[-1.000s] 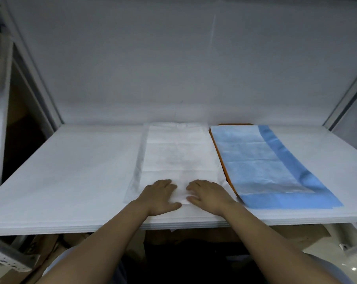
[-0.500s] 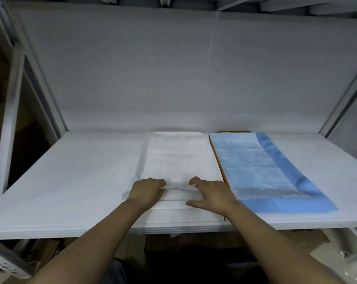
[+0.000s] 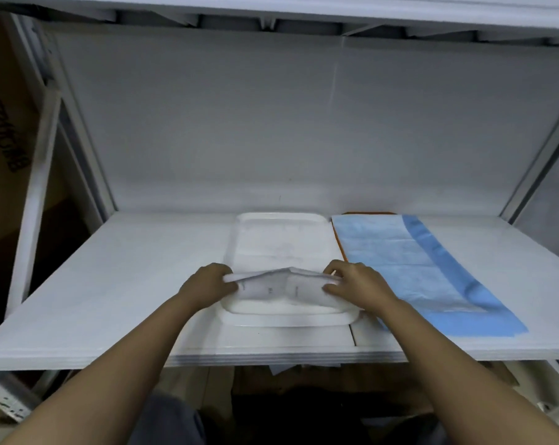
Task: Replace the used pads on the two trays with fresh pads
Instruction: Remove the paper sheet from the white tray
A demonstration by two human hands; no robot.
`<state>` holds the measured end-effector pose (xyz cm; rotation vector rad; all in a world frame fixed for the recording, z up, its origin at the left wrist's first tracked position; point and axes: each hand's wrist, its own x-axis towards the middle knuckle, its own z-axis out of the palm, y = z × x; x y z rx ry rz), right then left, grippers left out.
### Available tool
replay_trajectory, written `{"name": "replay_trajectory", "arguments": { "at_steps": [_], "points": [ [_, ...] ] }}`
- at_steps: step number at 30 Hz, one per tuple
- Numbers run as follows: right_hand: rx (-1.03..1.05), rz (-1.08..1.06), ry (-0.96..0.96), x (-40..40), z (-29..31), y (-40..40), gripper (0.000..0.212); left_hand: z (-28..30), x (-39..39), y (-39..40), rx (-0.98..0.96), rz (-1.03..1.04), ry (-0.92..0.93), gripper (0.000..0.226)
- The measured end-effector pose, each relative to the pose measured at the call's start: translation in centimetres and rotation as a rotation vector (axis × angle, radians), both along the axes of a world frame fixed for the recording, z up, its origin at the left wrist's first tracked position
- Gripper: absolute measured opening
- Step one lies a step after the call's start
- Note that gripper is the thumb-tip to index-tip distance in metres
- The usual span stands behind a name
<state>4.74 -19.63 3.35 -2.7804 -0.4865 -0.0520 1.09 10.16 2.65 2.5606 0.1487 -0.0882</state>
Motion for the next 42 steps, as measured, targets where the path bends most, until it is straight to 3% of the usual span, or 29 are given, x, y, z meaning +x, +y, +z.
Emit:
{"name": "replay_trajectory", "arguments": {
  "at_steps": [3, 5, 8, 10, 13, 16, 19, 22, 26, 30, 34, 42],
  "points": [
    [-0.003, -0.064, 0.061, 0.5, 0.4, -0.8, 0.023, 0.1, -0.5, 0.7, -0.286, 0.083, -0.024, 0.016],
    [0.196, -0.102, 0.094, 0.9, 0.6, -1.2, 0.007, 0.4, -1.0, 0.9, -0.453, 0.096, -0.052, 0.025],
    [0.534, -0.106, 0.164, 1.0, 1.0, -1.4, 0.012, 0.0, -1.5, 1.3, -0.642, 0.107, 0.000, 0.032],
    [0.682, -0.107, 0.214, 0.8, 1.2, -1.4, 0.009, -0.6, -1.5, 2.0, -0.643, 0.102, 0.024, 0.022],
    [0.863, -0.130, 0.236, 0.1, 1.6, -1.5, 0.005, -1.4, -1.5, 2.6, -0.626, 0.156, -0.025, 0.029],
    [0.912, -0.178, 0.220, 0.0, 1.4, -2.1, 0.015, -1.2, -1.6, 2.2, -0.625, 0.152, -0.104, 0.017],
    [0.814, -0.191, 0.324, 0.5, 0.9, -2.9, 0.030, -0.8, -0.9, 2.1, -0.567, 0.184, -0.158, 0.028],
    [0.682, -0.152, 0.387, 1.5, -0.3, -3.2, 0.040, -1.2, 0.2, 2.2, -0.545, 0.265, -0.166, 0.024],
    [0.667, -0.221, 0.237, 3.0, -1.8, -1.6, 0.030, -2.4, 1.8, 2.3, -0.281, 0.351, -0.178, 0.023],
    [0.350, -0.349, 0.068, 4.1, -3.5, 0.2, 0.012, -3.6, 2.7, 2.6, 0.041, 0.420, -0.174, 0.027],
    [0.062, -0.365, -0.064, 4.7, -5.0, 1.1, 0.016, -5.0, 3.9, 2.5, 0.259, 0.367, -0.209, 0.024],
    [-0.177, -0.339, -0.151, 4.7, -7.5, 1.3, 0.029, -7.5, 4.2, 2.3, 0.493, 0.365, -0.216, 0.025]
  ]
}}
